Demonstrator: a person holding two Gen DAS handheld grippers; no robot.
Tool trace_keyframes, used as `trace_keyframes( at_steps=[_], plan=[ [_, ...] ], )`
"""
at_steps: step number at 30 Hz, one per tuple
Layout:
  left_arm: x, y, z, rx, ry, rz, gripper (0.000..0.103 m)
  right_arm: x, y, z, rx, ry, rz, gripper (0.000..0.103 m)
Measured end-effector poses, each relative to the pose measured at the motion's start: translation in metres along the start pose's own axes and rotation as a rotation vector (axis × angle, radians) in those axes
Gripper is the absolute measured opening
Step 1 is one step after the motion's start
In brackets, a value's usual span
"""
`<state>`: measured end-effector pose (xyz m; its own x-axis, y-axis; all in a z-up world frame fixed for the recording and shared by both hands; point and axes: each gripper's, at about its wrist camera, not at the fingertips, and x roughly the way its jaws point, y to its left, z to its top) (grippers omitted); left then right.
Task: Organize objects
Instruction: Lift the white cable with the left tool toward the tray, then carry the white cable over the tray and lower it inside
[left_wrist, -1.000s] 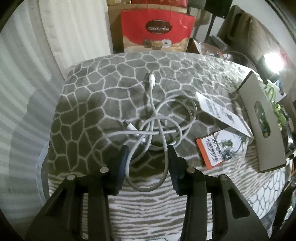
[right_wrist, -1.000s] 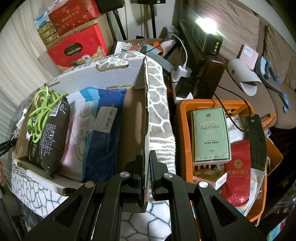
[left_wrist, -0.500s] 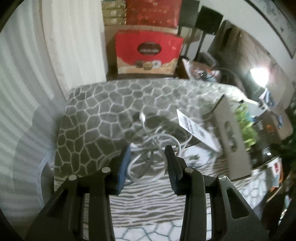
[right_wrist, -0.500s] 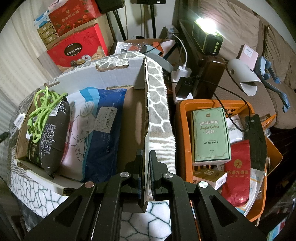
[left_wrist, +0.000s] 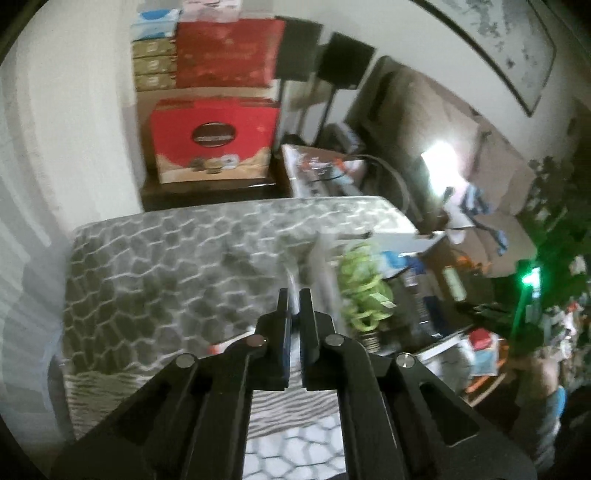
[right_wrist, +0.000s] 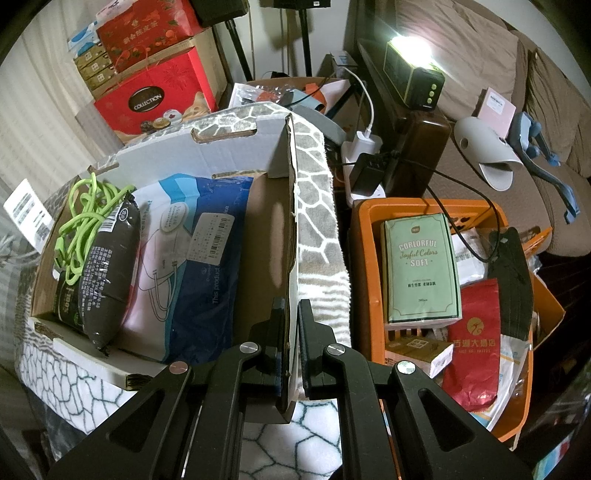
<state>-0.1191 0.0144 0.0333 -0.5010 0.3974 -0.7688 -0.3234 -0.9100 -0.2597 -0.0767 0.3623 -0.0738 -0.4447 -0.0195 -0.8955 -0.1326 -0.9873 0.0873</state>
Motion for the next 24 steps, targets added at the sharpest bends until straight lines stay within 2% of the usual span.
trace_keyframes(
  at_steps=[5,13,24],
  plan=[
    [0.002,-0.022,0.007,0.029,0.002,-0.032,0.004,0.0,0.0,0.0,0.002,0.0,0.002,0.006],
    [-0.001,-0.034,0.017,0.018,-0.002,-0.075,0.004,-0.001,0.0,0.0,0.001,-0.001,0.004,0.006],
    [-0.021,-0.103,0.051,0.102,-0.052,-0.164,0.004,-0.001,0.0,0.0,0.002,-0.001,0.005,0.006]
  ],
)
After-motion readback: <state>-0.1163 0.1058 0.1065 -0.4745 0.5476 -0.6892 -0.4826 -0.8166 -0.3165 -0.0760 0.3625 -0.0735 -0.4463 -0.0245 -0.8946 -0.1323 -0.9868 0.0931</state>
